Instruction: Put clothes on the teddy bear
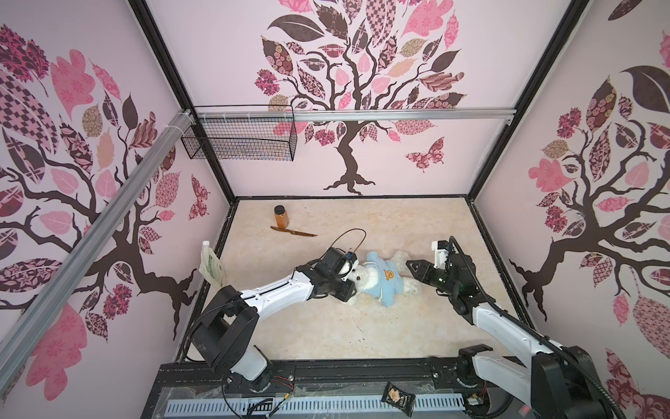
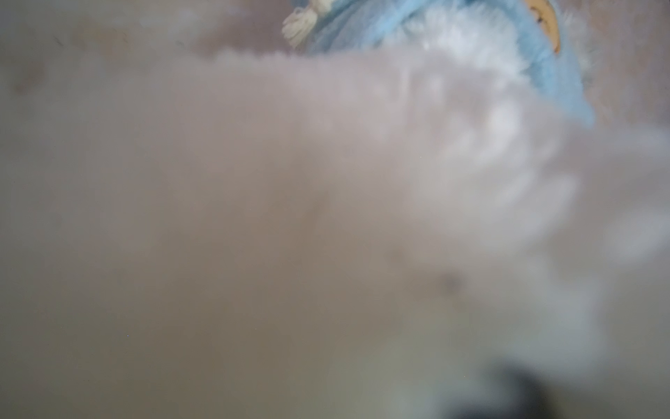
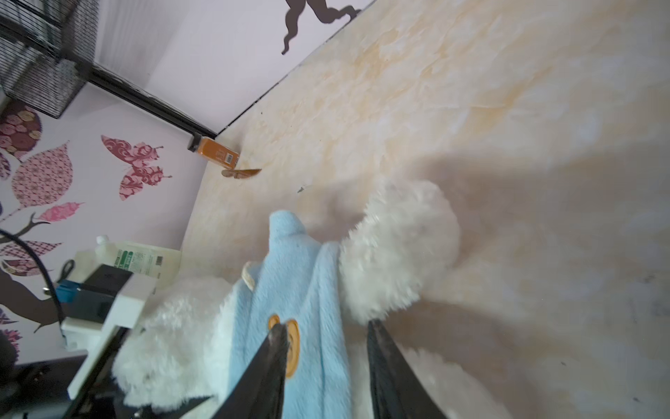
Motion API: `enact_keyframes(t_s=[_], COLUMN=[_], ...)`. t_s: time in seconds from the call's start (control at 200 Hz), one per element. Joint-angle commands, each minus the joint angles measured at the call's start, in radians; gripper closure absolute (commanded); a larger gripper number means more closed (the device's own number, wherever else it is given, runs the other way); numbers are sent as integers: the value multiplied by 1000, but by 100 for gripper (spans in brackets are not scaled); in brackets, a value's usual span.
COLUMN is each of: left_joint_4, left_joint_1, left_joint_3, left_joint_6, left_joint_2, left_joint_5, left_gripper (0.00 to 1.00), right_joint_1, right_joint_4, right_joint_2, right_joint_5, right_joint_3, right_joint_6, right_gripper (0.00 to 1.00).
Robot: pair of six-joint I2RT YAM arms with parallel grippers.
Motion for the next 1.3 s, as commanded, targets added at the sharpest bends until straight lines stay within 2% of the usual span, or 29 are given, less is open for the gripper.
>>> enact_keyframes(t_s=[0.0, 0.115, 0.295, 0.46, 0.585, 0.68, 0.775, 0.88, 0.965, 1.185, 1.295], left_joint_4=[34, -6, 12, -16, -21, -19, -47, -89, -98, -33, 30], left_joint_1=[49, 79, 82, 82, 83, 83, 84, 76, 47, -138, -178], left_joint_3=[25, 42, -6, -24, -50, -76, -87, -93, -115, -187, -247], left_joint_6=[-83, -104, -129, -139, -165, -197, -226, -294, -354, -436, -447], left_joint_2=[-6, -16, -79, -124, -180, -237, -283, -323, -354, -400, -421], left_joint_5=[11, -34, -131, -223, -308, -388, -440, -439, -394, -348, -351], left_gripper=[52, 39, 3, 3, 3, 3, 3, 4, 9, 14, 14], right_joint_1=[3, 4, 9, 14, 47, 100, 130, 150, 172, 298, 370], right_joint_4=[-64, -75, -56, -51, -48, -5, 30, 35, 22, 8, 80], right_joint_2=[43, 75, 123, 108, 124, 199, 316, 420, 435, 270, 196], right_joint_5=[16, -1, -22, -25, 28, 107, 114, 92, 41, -17, -55], right_joint_3=[17, 10, -9, 39, 98, 126, 171, 206, 188, 33, -31], right_joint_6=[-65, -83, -98, -98, -113, -123, -123, -126, -125, -58, 15], right_gripper=[58, 58, 57, 57, 55, 54, 53, 53, 56, 58, 57])
